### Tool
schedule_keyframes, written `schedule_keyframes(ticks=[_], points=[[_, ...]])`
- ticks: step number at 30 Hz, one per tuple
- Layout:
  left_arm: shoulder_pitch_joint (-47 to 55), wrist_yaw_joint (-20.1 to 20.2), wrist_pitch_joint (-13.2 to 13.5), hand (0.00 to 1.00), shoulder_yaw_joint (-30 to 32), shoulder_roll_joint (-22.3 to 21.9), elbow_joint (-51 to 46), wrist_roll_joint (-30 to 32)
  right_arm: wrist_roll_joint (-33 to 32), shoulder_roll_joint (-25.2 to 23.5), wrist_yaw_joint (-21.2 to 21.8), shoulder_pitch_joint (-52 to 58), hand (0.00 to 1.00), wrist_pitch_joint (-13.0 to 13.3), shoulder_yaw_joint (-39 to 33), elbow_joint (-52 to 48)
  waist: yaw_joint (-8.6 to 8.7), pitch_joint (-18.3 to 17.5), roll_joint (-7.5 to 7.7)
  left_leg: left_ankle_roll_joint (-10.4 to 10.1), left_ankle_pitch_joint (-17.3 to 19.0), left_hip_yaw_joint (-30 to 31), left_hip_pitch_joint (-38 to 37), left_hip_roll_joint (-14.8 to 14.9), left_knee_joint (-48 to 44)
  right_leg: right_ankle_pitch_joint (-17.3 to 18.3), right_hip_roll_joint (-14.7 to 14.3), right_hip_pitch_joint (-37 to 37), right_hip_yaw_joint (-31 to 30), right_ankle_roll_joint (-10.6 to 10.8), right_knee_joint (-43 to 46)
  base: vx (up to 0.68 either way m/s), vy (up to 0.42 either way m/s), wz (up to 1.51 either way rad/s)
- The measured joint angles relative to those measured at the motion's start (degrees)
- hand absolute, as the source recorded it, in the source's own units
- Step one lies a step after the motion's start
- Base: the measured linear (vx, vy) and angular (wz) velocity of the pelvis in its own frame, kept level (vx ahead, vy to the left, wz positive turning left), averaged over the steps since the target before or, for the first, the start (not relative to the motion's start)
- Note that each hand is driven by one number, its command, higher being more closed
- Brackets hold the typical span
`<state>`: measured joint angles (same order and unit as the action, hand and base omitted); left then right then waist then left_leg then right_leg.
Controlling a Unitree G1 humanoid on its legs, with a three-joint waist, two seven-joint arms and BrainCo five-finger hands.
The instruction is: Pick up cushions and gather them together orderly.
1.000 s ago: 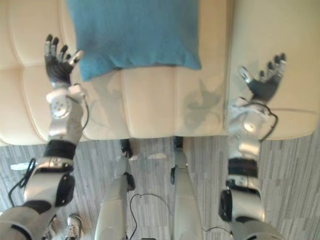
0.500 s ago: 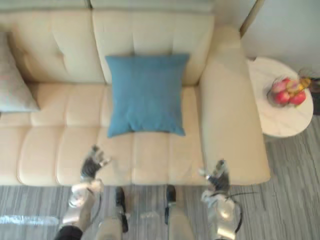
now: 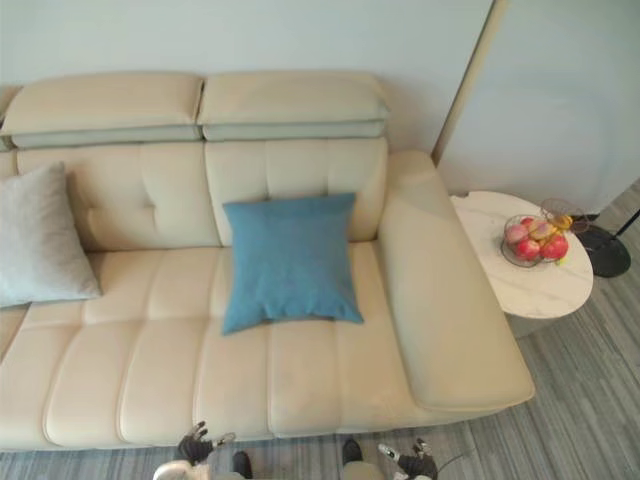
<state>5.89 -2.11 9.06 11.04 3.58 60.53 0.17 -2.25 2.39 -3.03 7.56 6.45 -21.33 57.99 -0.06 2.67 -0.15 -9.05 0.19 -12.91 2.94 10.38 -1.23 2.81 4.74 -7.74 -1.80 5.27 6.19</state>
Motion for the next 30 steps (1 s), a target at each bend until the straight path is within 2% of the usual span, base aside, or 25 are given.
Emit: schedule_keyframes(ticks=[4,6,7,8,9,10,11,13,14,15,16,17,18,20,21,22,23,24,25,26,27,28,30], points=[[-1.09,-0.09,0.0,0.0,1.46,-0.22,-0.43,0.83,-0.09,0.05,-0.45,-0.9,0.0,-0.03,0.1,0.17,-0.01,0.94,-0.37,-0.05,-0.14,1.69,1.93,0.07,-2.67,0.06,0.45,0.56,2.48,0.02,1.18,0.01,-0.012,0.26],[-2.1,-0.18,0.0,0.0,1.38,-0.57,-1.45,0.82,-0.1,0.0,-0.52,-2.03,0.0,-0.04,0.94,-0.27,-0.12,1.25,-0.67,0.02,-0.11,1.8,5.01,0.36,-5.98,0.7,0.68,-1.81,3.88,-0.61,4.02,-0.09,-0.03,0.26],[-2.21,-0.24,0.19,0.0,0.74,-1.19,-3.39,0.81,-0.1,-0.06,-0.53,-3.58,0.0,-0.09,2.03,-1.07,-0.33,1.73,-1.36,-0.3,-0.39,2.9,7.49,0.93,-8.17,1.26,0.46,-4.31,5.52,-1.58,7.31,-0.16,-0.053,0.17],[-2.67,-0.23,0.17,0.0,0.27,-0.92,-3.99,0.83,-0.1,-0.18,-0.61,-4.43,0.0,0.01,2.26,-1.15,-0.22,2.23,-0.73,-0.04,0.81,3.32,7.24,0.59,-9.37,1.82,2.1,-5.28,6.95,-2.65,7.65,-0.14,-0.046,0.13],[-3.16,-0.26,0.06,0.0,0.38,-1.3,-4.05,0.83,-0.09,-0.51,-0.59,-4.83,0.0,0.01,2.22,-1.11,-0.53,3.04,-0.39,0.81,3.55,3.09,8.14,1.42,-13.65,1.81,2.27,-5.49,7.27,-2.74,8.32,-0.14,-0.022,0.04],[-3.11,-0.26,-0.01,0.0,0.29,-2.56,-4.51,0.84,-0.06,-0.62,-0.91,-4.73,0.0,-0.21,2.01,-2.5,-0.57,3.32,-0.94,2.41,9.8,1.77,9.93,2.92,-31.22,1.75,2.51,-4.99,7.44,-2.83,9.18,-0.12,0.035,0.02],[-2.24,-0.17,0.0,0.0,0.21,-3.73,-4.87,0.86,-0.06,-0.54,-1.19,-3.76,0.0,-0.15,2.08,-3.98,-0.15,2.87,-1.66,1.1,11.86,1.67,8.52,3.87,-38.96,1.6,2.54,-4.73,7.28,-2.6,9.65,-0.13,0.072,0.07],[-1.96,-0.15,-0.07,0.0,0.1,-4.75,-5.42,0.89,-0.06,-0.33,-1.45,-2.73,0.0,-0.28,2.1,-5.36,0.18,2.33,-2.51,-0.54,12.74,2.95,4.84,4.85,-42.27,0.85,2.48,-5.68,7.52,-1.84,10.5,-0.11,0.181,0.14],[-2.41,-0.17,-0.14,0.0,-0.33,-4.61,-6.32,0.93,-0.05,-0.35,-1.48,-3.05,0.0,-0.34,1.92,-5.43,0.33,2.11,-2.92,-2.66,14.55,4.21,3.47,4.38,-40.15,-0.39,2.36,-7.72,7.45,-1.09,11.31,-0.15,0.226,0.12],[-2.91,-0.21,-0.15,0.0,-0.41,-4.24,-6.54,0.97,-0.05,-0.57,-1.5,-3.39,0.0,-0.41,1.67,-5.38,0.38,2.46,-2.65,-3.2,15.56,4.38,3.41,3.45,-38.98,-1.19,2.6,-8.25,7.3,-1.01,11.47,-0.22,0.21,0.01],[-3.83,-0.41,-0.31,0.0,-0.85,-3.36,-6.86,0.97,-0.03,-1.89,-1.36,-3.96,0.0,-0.8,1.1,-5.18,0.52,3.53,-0.94,-3.49,15.93,4.21,3.35,1.52,-36.18,-3.3,3.44,-8.95,7.07,-0.67,9.91,-0.25,0.143,-0.07],[-3.68,-0.45,-0.71,0.0,-0.95,-2.13,-6.84,0.96,0.01,-3.32,-1.3,-4.12,0.0,-0.95,1.26,-5.22,0.72,3.36,0.39,-3.13,16.53,4.17,2.77,0.29,-33.03,-4.38,3.5,-9.29,7.34,-1.02,8.85,-0.23,0.108,-0.09],[-3.66,-0.45,-0.73,0.0,-0.96,-1.75,-6.84,0.94,0.01,-3.77,-1.33,-3.86,0.0,-0.96,1.25,-5.21,0.84,3.16,0.73,-2.82,17.27,4.06,2.74,-0.18,-31.8,-5.12,3.33,-9.35,7.42,-1.13,8.07,-0.22,0.092,-0.11],[-4.52,-0.42,-0.66,0.0,-2.13,-1.35,-6.83,0.94,0.04,-3.74,-1.4,-3.96,0.0,-1.0,1.23,-5.21,0.81,3.02,0.79,0.63,21.29,2.76,2.72,-0.42,-29.43,-9.09,2.87,-10.77,7.25,-0.94,5.51,-0.28,0.155,-0.27],[-4.64,-0.44,-0.66,0.0,-2.8,-1.07,-6.45,0.98,0.15,-3.67,-1.51,-4.41,0.0,-1.01,1.3,-5.23,0.67,3.23,0.56,1.42,22.63,1.67,2.77,-0.44,-28.78,-10.81,2.63,-11.6,6.79,-1.06,4.45,-0.37,0.182,-0.57],[-5.08,-0.47,-0.69,0.0,-3.36,-0.77,-5.87,1.08,0.79,-3.74,-1.64,-5.14,0.0,-1.33,1.7,-5.22,0.19,3.66,1.08,2.21,23.43,-0.31,2.98,-0.99,-28.76,-13.62,2.95,-12.52,6.55,-1.41,3.23,-0.25,0.103,-0.55],[-5.12,-0.47,-0.73,0.0,-3.42,-0.82,-5.63,1.13,1.39,-3.67,-1.67,-5.24,0.0,-1.4,2.17,-5.23,0.1,3.88,1.34,2.33,23.37,-1.1,2.94,-1.18,-29.09,-14.59,3.21,-12.54,6.81,-1.76,2.75,-0.39,0.022,-0.69],[-4.62,-0.49,-0.72,0.0,-2.99,-1.86,-5.23,1.12,2.39,-3.42,-1.63,-5.46,0.0,-1.46,3.33,-5.27,-0.32,3.91,0.57,3.72,23.43,-3.1,2.79,-0.39,-28.71,-16.8,3.42,-12.21,7.96,-2.07,0.84,-0.32,-0.033,-0.57],[-4.19,-0.6,-0.74,0.0,-1.92,-2.43,-4.68,1.12,2.43,-3.12,-1.54,-5.35,0.0,-1.72,3.58,-5.53,-0.38,3.89,0.03,3.74,23.02,-4.08,2.74,0.68,-29.12,-11.52,3.49,-13.95,10.57,-4.14,8.87,-0.38,-0.038,-0.46],[-4.06,-0.67,-0.8,0.0,-1.64,-2.55,-4.56,1.12,2.45,-2.97,-1.54,-5.32,0.0,-1.74,3.57,-5.53,-0.31,3.79,-0.08,3.65,22.83,-4.1,2.78,0.99,-29.12,-9.97,3.48,-14.49,11.01,-4.54,11.57,-0.28,-0.091,-0.08],[-3.85,-1.26,-0.86,0.0,-1.38,-2.41,-3.97,1.13,2.79,-2.41,-1.62,-4.54,0.0,-1.77,3.48,-5.45,-0.33,3.85,-0.34,3.06,21.48,-3.41,2.67,2.26,-28.18,-2.27,3.57,-15.76,11.41,-5.71,24.36,-0.28,-0.157,0.24],[-3.2,-1.39,-0.93,0.0,-1.12,-1.87,-3.76,1.28,3.92,-2.52,-1.64,-3.73,0.0,-1.73,3.38,-5.38,-0.4,3.44,0.49,2.24,19.11,-2.12,2.48,2.5,-25.23,3.58,4.51,-15.12,10.79,-4.22,34.08,-0.26,-0.279,0.37],[-2.74,-1.42,-1.04,0.0,-0.84,-1.85,-3.67,1.43,4.55,-2.49,-1.65,-3.29,0.0,-1.73,3.39,-5.35,-0.4,3.29,0.8,1.54,17.95,-1.02,2.81,2.86,-24.21,6.99,5.26,-12.94,10.12,-2.72,36.69,-0.09,-0.236,0.38]])
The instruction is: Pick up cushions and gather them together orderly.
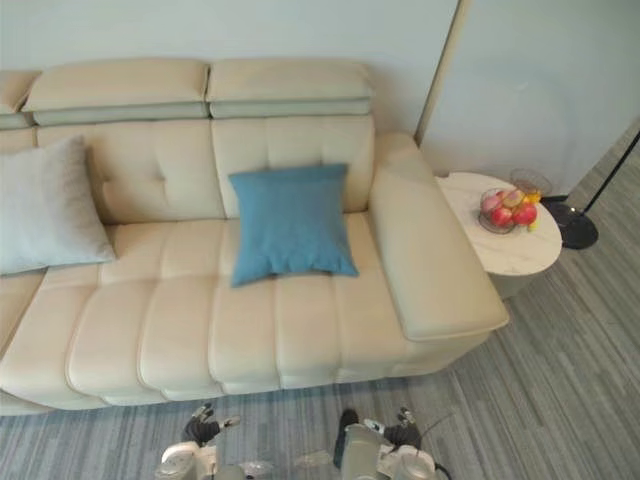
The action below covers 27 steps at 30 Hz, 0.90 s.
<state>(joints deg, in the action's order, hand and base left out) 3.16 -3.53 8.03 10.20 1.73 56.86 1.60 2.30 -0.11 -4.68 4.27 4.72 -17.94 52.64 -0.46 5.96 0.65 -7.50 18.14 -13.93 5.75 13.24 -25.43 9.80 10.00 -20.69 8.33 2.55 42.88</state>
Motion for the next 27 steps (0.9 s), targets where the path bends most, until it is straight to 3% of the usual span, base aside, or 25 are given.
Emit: schedule_keyframes(ticks=[1,2,3,4,5,6,10,16,24,25,27], points=[[-0.25,-0.01,-0.07,0.0,0.68,0.33,-0.06,0.64,0.12,-0.31,0.04,1.29,0.0,-0.04,0.02,0.42,-0.01,-0.7,2.27,-1.18,-0.98,0.95,0.25,-0.95,0.55,5.45,1.42,3.48,-0.58,3.8,-3.61,-0.02,-0.27,0.46],[-0.87,-0.02,-0.32,0.0,1.75,-0.28,0.63,0.71,0.12,-0.33,0.03,1.68,0.0,-0.15,-1.05,1.53,-0.53,-0.92,1.58,-2.35,-1.63,3.74,1.52,-1.22,1.08,7.83,-0.55,5.87,1.07,1.19,-9.66,-0.04,-0.326,0.35],[-0.67,0.06,-0.5,0.0,1.85,-0.84,0.74,0.77,0.17,-0.04,-0.06,1.51,0.0,-0.17,-1.66,1.94,-0.99,-1.17,0.65,-2.16,-1.98,4.31,1.56,-1.02,2.1,6.97,-1.85,6.2,1.19,0.93,-12.46,-0.06,-0.241,-0.12],[-0.06,0.01,-0.96,0.0,2.66,-2.13,1.05,0.89,0.17,0.48,-0.1,1.39,0.0,-0.63,-2.38,2.51,-1.72,-2.43,-1.7,0.25,-3.72,4.48,0.92,-0.77,6.39,3.25,-5.09,8.92,1.64,0.89,-21.75,-0.04,-0.108,-0.39],[0.02,0.0,-1.0,0.0,3.3,-2.46,1.33,0.99,0.13,0.37,-0.1,1.48,0.0,-0.61,-2.9,2.78,-1.86,-2.76,-1.86,1.5,-5.46,4.27,0.21,-1.49,9.9,1.82,-5.7,10.41,2.73,0.75,-25.93,-0.03,-0.061,-0.55],[0.01,-0.05,-1.0,0.0,3.62,-1.94,1.53,1.05,0.06,0.29,-0.09,0.8,0.0,-0.58,-3.62,4.62,-1.97,-3.14,-0.99,1.41,-8.05,4.25,-1.15,-3.12,14.28,-1.97,-6.58,10.41,2.15,-0.11,-28.95,0.01,-0.078,-0.45],[-0.82,-0.06,-1.15,0.0,2.2,-0.55,3.64,1.05,-0.14,0.43,-0.07,0.17,0.0,-0.84,-6.18,7.41,-1.41,-3.63,0.25,0.15,-12.32,3.77,-2.3,-2.95,20.13,-6.4,-8.23,10.78,1.8,-1.76,-34.11,0.04,-0.063,-0.13],[-0.76,-0.09,-1.14,0.0,2.19,0.21,4.68,1.19,-0.01,1.43,-0.09,-0.54,0.0,-0.87,-7.88,10.15,-1.09,-3.65,-0.21,0.1,-12.65,4.53,-4.85,-4.34,21.17,-6.98,-7.56,13.98,1.67,-1.64,-35.57,0.04,0.042,0.05],[-0.1,-0.1,-1.15,0.0,2.11,1.86,6.77,1.72,0.03,1.64,-0.07,-1.88,0.0,-0.91,-9.03,12.16,-0.78,-3.11,-0.45,1.51,-13.68,6.72,-5.12,-5.82,22.47,-9.28,-6.57,15.77,2.54,-0.95,-38.82,-0.04,0.037,0.09],[0.33,-0.08,-1.09,0.0,1.57,2.59,7.16,2.89,0.22,2.99,-0.3,-1.93,0.0,-0.93,-8.59,13.59,1.07,-2.85,0.06,1.56,-13.94,8.39,-7.97,-6.94,24.98,-10.21,-5.99,19.31,2.64,0.22,-42.39,-0.03,0.012,0.07],[0.33,-0.08,-1.09,0.0,1.57,2.59,7.16,2.89,0.22,2.99,-0.3,-1.93,0.0,-0.93,-8.59,13.59,1.07,-2.85,0.05,1.56,-13.94,8.39,-7.97,-6.94,24.98,-10.21,-5.99,19.31,2.64,0.22,-42.39,0.0,0.0,0.0]])
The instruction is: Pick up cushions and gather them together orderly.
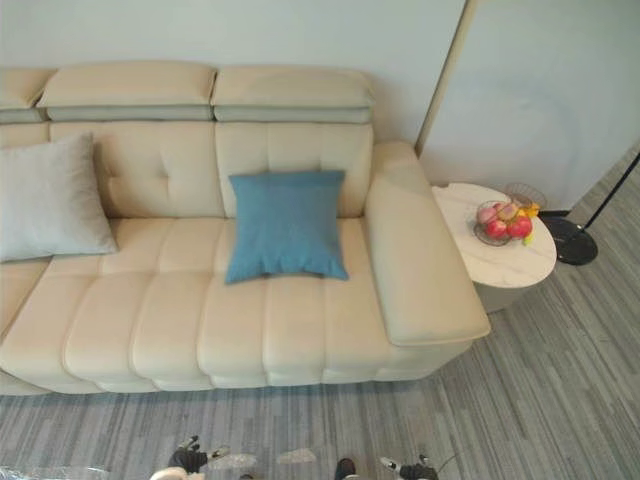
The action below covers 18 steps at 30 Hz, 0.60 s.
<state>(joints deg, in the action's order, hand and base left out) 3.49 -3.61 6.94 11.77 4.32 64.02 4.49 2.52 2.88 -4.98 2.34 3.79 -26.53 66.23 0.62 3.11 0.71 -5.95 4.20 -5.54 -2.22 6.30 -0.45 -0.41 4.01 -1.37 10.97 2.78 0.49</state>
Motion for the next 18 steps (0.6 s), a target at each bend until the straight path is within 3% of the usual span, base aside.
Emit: schedule_keyframes(ticks=[6,18], points=[[-0.02,-0.02,-0.06,0.0,-0.2,0.03,0.05,-0.01,-0.15,0.0,-0.11,0.02,0.0,-0.29,-0.09,-0.02,0.13,0.05,-0.2,0.0,0.0,-0.23,0.01,0.03,0.19,0.01,0.0,-0.15,-0.12,0.01,-0.1,0.0,0.0,0.0],[-0.25,-0.04,-1.12,0.0,-1.85,0.34,0.21,-0.01,-1.38,0.64,-1.72,0.02,0.0,-1.86,-1.56,-0.33,0.5,1.09,-2.06,-0.2,0.33,-2.56,-0.8,0.23,0.95,0.19,-0.04,0.33,-0.79,0.27,-0.59,0.01,0.005,-0.03]])
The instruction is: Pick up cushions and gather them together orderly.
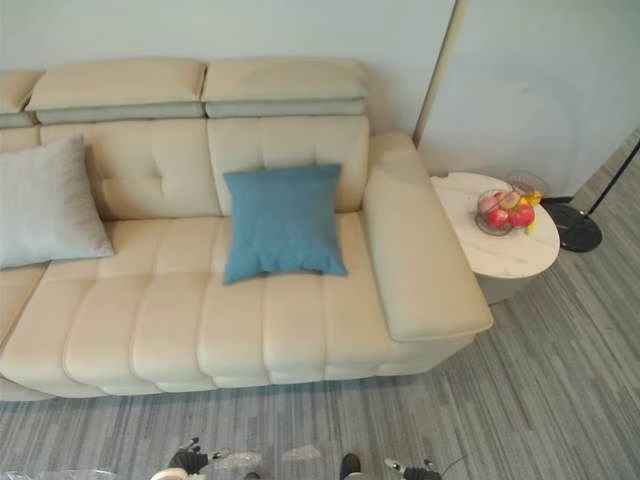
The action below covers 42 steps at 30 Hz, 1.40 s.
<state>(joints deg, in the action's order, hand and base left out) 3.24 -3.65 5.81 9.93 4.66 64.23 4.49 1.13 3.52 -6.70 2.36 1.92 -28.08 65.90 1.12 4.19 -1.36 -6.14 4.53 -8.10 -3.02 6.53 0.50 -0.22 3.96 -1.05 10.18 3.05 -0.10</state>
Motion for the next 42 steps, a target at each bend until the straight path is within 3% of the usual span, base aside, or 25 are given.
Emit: schedule_keyframes(ticks=[4,7,10,12,13,14,17,18,19,20,21,22,23,24,26,27,28,30,31,33,36,37,39,40,42], points=[[-1.22,-0.09,0.02,0.0,-0.9,0.21,-0.08,-0.03,0.03,-0.02,-0.53,-1.12,0.0,-0.22,0.12,-0.28,-0.18,1.38,0.31,0.25,1.73,-1.22,1.26,-0.03,-3.08,0.0,0.03,-2.5,-2.73,0.01,2.09,-0.02,0.023,-0.3],[-1.73,-0.11,0.01,0.0,-0.76,0.28,-0.08,-0.02,0.13,-0.6,-0.64,-1.3,0.0,-0.36,0.21,-2.41,-0.24,1.86,0.93,0.56,2.66,-6.36,1.0,-0.07,-3.83,-0.42,-0.35,-5.75,-7.77,0.34,4.02,-0.04,0.04,-0.91],[-3.73,-0.25,0.0,0.0,-0.78,0.45,-0.09,-0.02,0.65,-1.25,-0.71,-2.06,0.0,-0.37,3.17,-4.71,-0.46,3.38,2.53,0.92,5.51,-14.33,2.4,0.88,-8.17,-3.93,-1.36,-9.43,-13.1,0.92,3.29,-0.1,0.037,-1.4],[-5.22,-0.49,0.0,0.0,-0.85,0.73,-0.69,-0.03,1.1,-1.63,-0.7,-2.63,0.0,-0.58,4.28,-4.78,-0.28,3.88,3.38,1.88,7.09,-20.08,4.55,2.34,-12.12,-3.47,-0.35,-11.58,-8.23,-0.8,2.06,-0.14,-0.012,-1.15],[-6.11,-0.68,-0.01,0.0,-0.75,0.72,-0.74,-0.01,1.12,-1.69,-0.7,-2.96,0.0,-0.6,4.39,-4.78,-0.27,4.43,2.47,1.91,7.15,-21.74,5.06,3.79,-12.99,-1.51,0.81,-13.25,-2.21,-2.47,5.32,-0.07,-0.022,-1.1],[-6.49,-0.75,-0.02,0.0,-0.67,1.39,-1.63,0.03,1.22,-1.44,-0.59,-3.19,0.0,-0.72,5.24,-4.43,-0.12,4.77,2.29,1.85,7.12,-25.25,4.39,6.24,-14.44,2.45,3.4,-14.81,8.26,-4.11,15.29,-0.03,-0.02,-1.06],[-5.83,-0.79,-0.04,0.0,0.68,3.35,-1.75,0.07,1.27,-1.16,-0.6,-2.89,0.0,-0.68,7.29,-3.76,-0.21,3.99,4.24,1.96,7.14,-27.84,3.83,7.01,-19.61,2.76,4.76,-13.63,11.57,-5.23,18.76,0.04,-0.11,-1.07],[-5.85,-0.89,-0.08,0.0,2.11,3.21,-1.48,0.09,1.29,-0.9,-0.6,-3.41,0.0,-0.32,9.2,-3.67,-0.32,4.42,4.38,4.2,7.62,-27.38,5.12,8.31,-23.92,0.81,3.58,-13.24,12.21,-7.94,17.52,-0.05,-0.149,-1.49],[-5.84,-0.97,-0.04,0.0,2.55,2.86,-0.9,0.09,1.39,-0.22,-0.62,-5.27,0.0,-0.18,10.11,-3.01,-0.7,4.43,3.67,4.89,8.95,-25.86,5.13,6.55,-19.33,-2.66,1.5,-12.6,10.63,-8.77,12.7,-0.09,-0.112,-1.73],[-5.57,-0.98,0.0,0.0,2.71,2.12,-0.27,0.07,1.44,1.21,-0.64,-6.99,0.0,-0.39,10.11,-1.9,-1.39,3.75,0.72,5.46,6.2,-26.54,4.89,6.98,-13.13,-4.33,-0.76,-11.93,12.0,-8.69,8.96,-0.07,-0.007,-1.55],[-5.68,-1.18,0.0,0.0,2.64,1.32,-0.52,0.04,1.55,1.25,-0.6,-7.45,0.0,-0.46,10.22,-1.81,-0.61,3.79,0.88,0.85,4.88,-30.71,3.85,7.43,-11.99,3.33,3.75,-12.1,21.56,-7.46,16.71,-0.02,-0.034,-1.29],[-6.15,-1.15,0.01,0.0,2.24,1.18,-0.68,-0.02,1.89,1.22,-0.57,-7.91,0.0,-0.55,10.25,-1.73,-0.69,3.91,1.4,0.74,4.82,-33.03,3.74,7.44,-13.07,8.14,8.09,-11.32,26.88,-5.52,21.61,0.02,-0.065,-1.09],[-5.98,-1.09,0.02,0.0,1.96,1.33,-0.64,-0.05,2.67,0.94,-0.55,-7.38,0.0,-0.68,10.25,-1.44,-1.0,3.9,2.16,0.54,4.78,-35.32,3.39,7.83,-14.13,8.91,9.54,-9.94,27.71,-3.19,20.74,0.03,-0.192,-1.26],[-5.57,-1.17,-0.2,0.0,2.54,1.34,-0.02,-0.09,2.97,0.53,-0.51,-7.96,0.0,-0.6,10.29,-1.72,-1.3,3.84,2.58,0.1,5.12,-38.33,2.97,10.14,-17.09,9.32,8.26,-8.97,26.0,-1.8,17.61,0.02,-0.296,-1.49],[-4.42,-1.13,-0.86,0.0,2.46,0.79,0.08,-0.15,2.98,1.03,-0.52,-7.82,0.0,-0.19,10.66,-1.67,-0.34,4.48,1.78,0.08,5.24,-39.5,2.41,14.8,-24.18,10.13,5.06,-9.28,22.12,-4.1,19.02,0.05,-0.387,-1.31],[-4.16,-1.11,-1.18,0.0,2.32,0.45,0.09,-0.22,2.97,1.49,-0.57,-7.42,0.0,-0.46,10.56,-1.26,-0.35,4.86,1.6,0.56,5.02,-37.65,2.13,16.72,-28.84,11.15,4.06,-9.09,19.87,-5.44,20.43,0.05,-0.321,-1.28],[-3.54,-1.06,-1.09,0.0,1.35,-0.73,-0.14,-1.15,2.97,1.84,-0.76,-6.21,0.0,-0.58,10.09,-1.53,-0.53,5.17,1.57,2.76,5.55,-29.17,3.85,17.41,-34.2,12.29,2.81,-8.43,16.32,-6.63,21.35,0.03,-0.253,-1.36],[-4.52,-0.83,-0.96,0.0,-0.96,-1.2,-0.57,-1.67,2.89,3.57,-0.83,-5.38,0.0,-0.61,9.86,-1.48,-0.47,5.52,1.43,0.11,9.03,-17.72,5.48,12.98,-34.66,12.29,0.87,-7.54,11.53,-6.87,19.82,0.05,-0.222,-1.42],[-4.9,-0.67,-0.86,0.0,-2.18,-1.67,-0.56,-2.59,2.82,4.16,-0.89,-4.81,0.0,-0.57,8.65,-1.43,-0.37,5.6,1.16,-0.8,10.65,-12.4,6.58,8.78,-34.21,11.98,-0.27,-6.74,8.31,-7.23,18.58,0.07,-0.152,-1.47],[-4.74,-0.55,0.03,0.0,-3.27,-2.44,-0.76,-3.63,2.56,4.35,-0.98,-3.82,0.0,-0.7,7.53,-1.3,-0.46,5.63,0.77,-1.8,12.02,-6.44,8.15,2.62,-29.68,11.09,-2.24,-5.58,3.16,-7.13,16.17,0.1,-0.106,-1.51],[-4.71,-0.09,0.05,0.0,-3.64,-2.41,-1.21,-3.72,1.0,3.74,-1.12,-2.83,0.0,-0.81,5.93,-1.31,-0.67,6.03,-0.09,-1.24,11.15,2.76,11.14,-3.89,-19.7,9.66,-5.44,-3.8,-4.07,-5.69,12.12,0.11,-0.019,-1.41],[-4.71,0.14,0.08,0.0,-3.52,-2.17,-1.47,-3.73,0.96,3.57,-1.19,-2.66,0.0,-0.89,5.12,-1.3,-0.81,6.45,0.19,0.36,8.69,5.31,10.99,-5.49,-18.47,9.32,-5.99,-3.2,-6.83,-5.27,11.54,0.15,0.062,-1.52],[-4.37,0.41,0.0,0.0,-2.88,-1.99,-1.08,-3.67,0.95,2.87,-1.13,-1.63,0.0,-0.87,3.98,-1.49,-1.1,5.78,-0.56,5.08,7.37,5.43,9.35,-6.22,-17.56,9.15,-7.22,-3.03,-12.09,-4.26,11.08,0.21,0.101,-1.44],[-4.26,0.48,-0.03,0.0,-2.21,-2.47,-1.12,-3.61,0.98,2.12,-1.17,-1.32,0.0,-0.94,2.7,-1.97,-1.2,5.94,-0.56,5.47,7.77,1.78,8.54,-5.03,-17.53,10.29,-7.16,-3.58,-12.63,-3.3,12.82,0.21,0.128,-1.41],[-4.24,0.47,-0.21,0.0,0.14,-2.63,-1.51,-3.58,0.96,-0.36,-1.02,-0.67,0.0,-0.93,1.16,-3.63,-2.34,6.33,0.2,5.95,8.83,-5.33,6.35,-4.03,-17.64,13.02,-2.97,-7.38,-6.52,-1.42,22.0,0.19,0.139,-1.59]])
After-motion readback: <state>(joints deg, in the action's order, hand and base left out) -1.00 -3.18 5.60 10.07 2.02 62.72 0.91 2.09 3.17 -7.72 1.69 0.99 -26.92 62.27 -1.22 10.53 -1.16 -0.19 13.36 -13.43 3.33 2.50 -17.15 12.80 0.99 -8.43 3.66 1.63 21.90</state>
